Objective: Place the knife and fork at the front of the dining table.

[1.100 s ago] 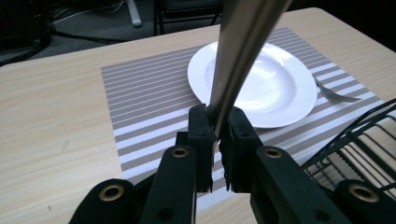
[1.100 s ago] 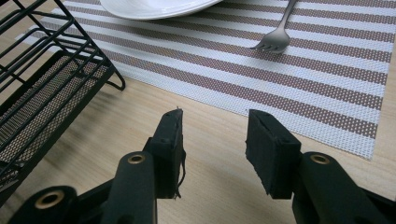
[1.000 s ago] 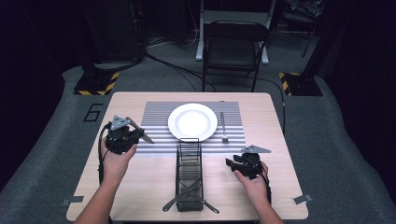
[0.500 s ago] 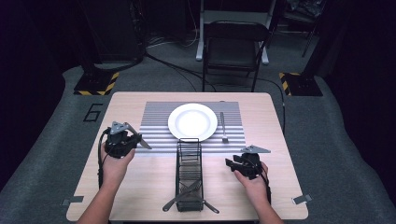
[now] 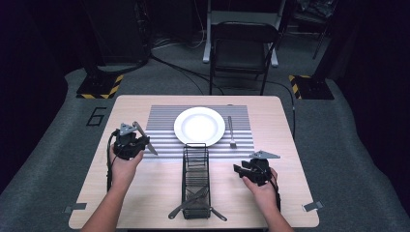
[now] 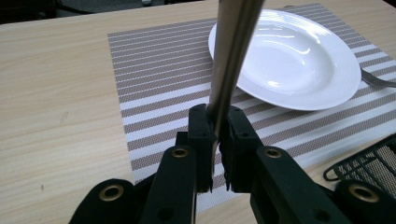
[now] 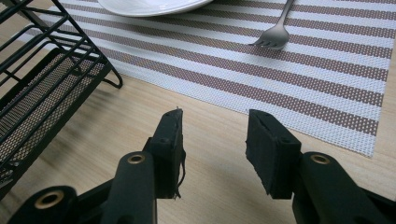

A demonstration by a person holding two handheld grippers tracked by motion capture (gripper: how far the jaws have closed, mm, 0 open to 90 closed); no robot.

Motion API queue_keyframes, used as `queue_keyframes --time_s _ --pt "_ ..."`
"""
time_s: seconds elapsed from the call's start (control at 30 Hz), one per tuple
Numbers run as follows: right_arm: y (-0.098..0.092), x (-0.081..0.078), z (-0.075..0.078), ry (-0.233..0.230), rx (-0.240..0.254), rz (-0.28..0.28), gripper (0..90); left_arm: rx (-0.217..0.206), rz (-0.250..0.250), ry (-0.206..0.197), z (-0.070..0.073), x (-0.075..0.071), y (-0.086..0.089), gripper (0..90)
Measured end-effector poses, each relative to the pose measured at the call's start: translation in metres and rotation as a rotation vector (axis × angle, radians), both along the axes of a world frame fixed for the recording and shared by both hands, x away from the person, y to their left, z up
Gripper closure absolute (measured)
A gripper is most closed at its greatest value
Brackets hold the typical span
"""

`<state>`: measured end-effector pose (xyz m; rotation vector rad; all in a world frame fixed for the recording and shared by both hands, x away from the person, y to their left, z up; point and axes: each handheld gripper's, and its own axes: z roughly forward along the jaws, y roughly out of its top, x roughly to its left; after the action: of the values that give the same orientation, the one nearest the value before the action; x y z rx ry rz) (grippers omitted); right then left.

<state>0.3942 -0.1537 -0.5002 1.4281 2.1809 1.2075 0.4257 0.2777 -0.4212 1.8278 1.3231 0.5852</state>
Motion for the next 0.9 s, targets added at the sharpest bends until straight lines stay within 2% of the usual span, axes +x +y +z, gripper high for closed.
queue_keyframes --time_s 0.53,0.7,0.9 --pt "-0.001 0.001 -0.001 0.004 0.002 -0.006 55.8 -0.074 0.049 -0.037 -0.008 0.029 -0.003 82.7" --pt "-0.001 0.001 -0.002 0.006 0.001 -0.008 55.8 -0.079 0.05 -0.039 -0.01 0.037 -0.006 82.8" --pt "-0.004 0.003 -0.003 0.005 0.0 -0.007 55.7 -0.094 0.076 -0.042 -0.014 0.049 -0.01 82.8"
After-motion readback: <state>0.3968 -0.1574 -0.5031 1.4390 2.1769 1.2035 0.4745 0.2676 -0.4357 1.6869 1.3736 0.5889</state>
